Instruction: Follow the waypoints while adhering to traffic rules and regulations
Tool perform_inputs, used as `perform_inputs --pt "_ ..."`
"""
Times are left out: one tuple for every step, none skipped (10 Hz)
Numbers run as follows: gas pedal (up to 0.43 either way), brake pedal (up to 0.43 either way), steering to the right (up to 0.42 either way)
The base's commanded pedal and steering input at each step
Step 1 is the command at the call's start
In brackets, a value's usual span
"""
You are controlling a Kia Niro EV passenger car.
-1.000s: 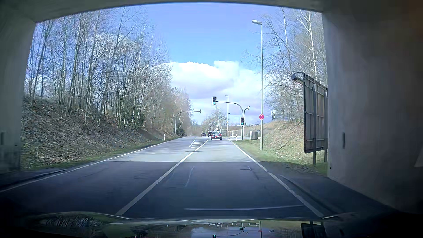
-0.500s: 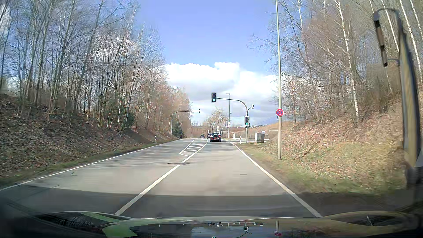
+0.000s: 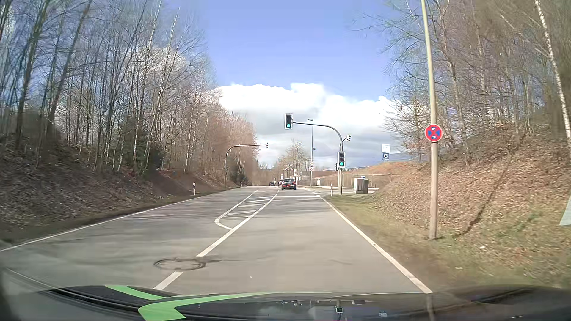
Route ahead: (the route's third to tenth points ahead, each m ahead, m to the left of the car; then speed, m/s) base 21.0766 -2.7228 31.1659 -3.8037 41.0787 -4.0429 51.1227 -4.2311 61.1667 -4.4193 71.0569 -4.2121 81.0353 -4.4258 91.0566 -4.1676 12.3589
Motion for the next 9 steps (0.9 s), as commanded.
perform_inputs --pt "0.087 0.000 -0.001" --pt "0.087 0.000 -0.001" --pt "0.098 0.000 -0.001" --pt "0.098 0.000 -0.001" --pt "0.098 0.000 -0.001" --pt "0.098 0.000 -0.001" --pt "0.098 0.000 -0.001" --pt "0.098 0.000 0.000" --pt "0.098 0.000 0.000"
